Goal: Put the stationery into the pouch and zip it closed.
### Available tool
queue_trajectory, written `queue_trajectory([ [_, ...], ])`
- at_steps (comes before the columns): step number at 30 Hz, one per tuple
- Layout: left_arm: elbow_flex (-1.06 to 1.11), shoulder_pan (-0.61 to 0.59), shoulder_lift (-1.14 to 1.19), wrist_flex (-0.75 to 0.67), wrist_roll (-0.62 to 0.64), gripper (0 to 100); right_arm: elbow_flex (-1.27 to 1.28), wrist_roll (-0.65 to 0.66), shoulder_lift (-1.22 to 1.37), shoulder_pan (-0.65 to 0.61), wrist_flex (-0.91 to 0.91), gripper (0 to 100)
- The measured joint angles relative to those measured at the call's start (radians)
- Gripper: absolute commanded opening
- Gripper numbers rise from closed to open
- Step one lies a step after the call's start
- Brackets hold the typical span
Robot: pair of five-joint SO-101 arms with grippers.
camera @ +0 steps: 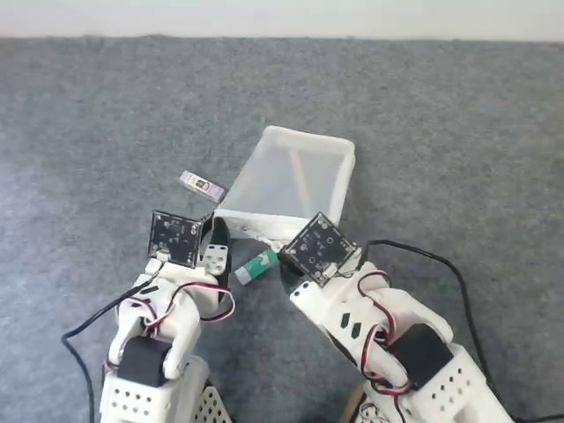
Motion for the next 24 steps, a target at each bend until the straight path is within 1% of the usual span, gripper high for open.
queue_trajectory([
  [3,-0.021,-0.057,0.002,0.017,0.0,1,-0.002,0.0,-0.003,0.037,-0.002,0.7],
  [7,-0.035,-0.104,0.005,0.018,0.0,1,-0.002,0.0,-0.003,0.049,-0.003,0.7],
  [24,-0.035,-0.114,0.005,0.018,0.0,1,-0.003,-0.014,-0.009,0.221,-0.003,0.7],
])
